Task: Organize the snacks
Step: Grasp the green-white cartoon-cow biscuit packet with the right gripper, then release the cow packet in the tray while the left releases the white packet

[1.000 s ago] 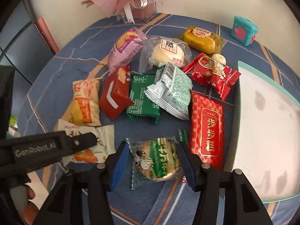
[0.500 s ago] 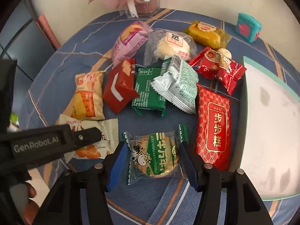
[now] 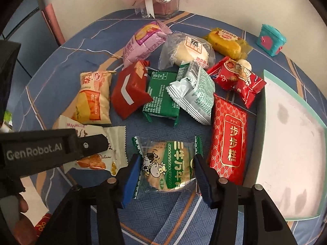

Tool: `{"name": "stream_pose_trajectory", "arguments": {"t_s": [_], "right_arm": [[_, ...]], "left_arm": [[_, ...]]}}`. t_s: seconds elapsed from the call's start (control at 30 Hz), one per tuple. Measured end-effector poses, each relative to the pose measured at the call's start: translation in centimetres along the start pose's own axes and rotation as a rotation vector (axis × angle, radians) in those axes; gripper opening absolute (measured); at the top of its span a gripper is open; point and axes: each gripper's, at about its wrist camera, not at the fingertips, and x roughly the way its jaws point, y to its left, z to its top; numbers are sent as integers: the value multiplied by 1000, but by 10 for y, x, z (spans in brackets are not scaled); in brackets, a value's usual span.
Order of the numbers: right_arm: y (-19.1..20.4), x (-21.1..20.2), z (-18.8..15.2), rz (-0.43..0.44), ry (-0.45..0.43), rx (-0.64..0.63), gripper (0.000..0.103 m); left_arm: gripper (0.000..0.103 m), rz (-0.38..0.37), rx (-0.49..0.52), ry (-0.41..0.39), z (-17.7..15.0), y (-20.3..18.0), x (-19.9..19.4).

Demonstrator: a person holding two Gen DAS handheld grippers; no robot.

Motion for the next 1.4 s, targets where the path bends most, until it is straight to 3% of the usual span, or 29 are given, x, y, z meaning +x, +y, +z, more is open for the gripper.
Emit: {"name": "stream_pose_trajectory", "arguments": {"t_s": [0.2,0.63,0.8,1.13,1.4], "right_arm": [[-8,-18,3,39,-29,35,54],[-34,-61,5,96,-100,137,54],[-61,-71,4,31,-118,198,54],[-158,-77,-8,-176,-106,418,54],[-223,-77,-24,-250,-105,554,54]], "left_arm": [[20,-38,13,-40,-3,-9,-11],[19,-134,34,-172,-11,-25,-53],[19,-154,73,-175,-14,-43,-58],[20,-206,256,-116,-32,-124,-49],[20,-221,365,-86,-41,-192,-21]]}}
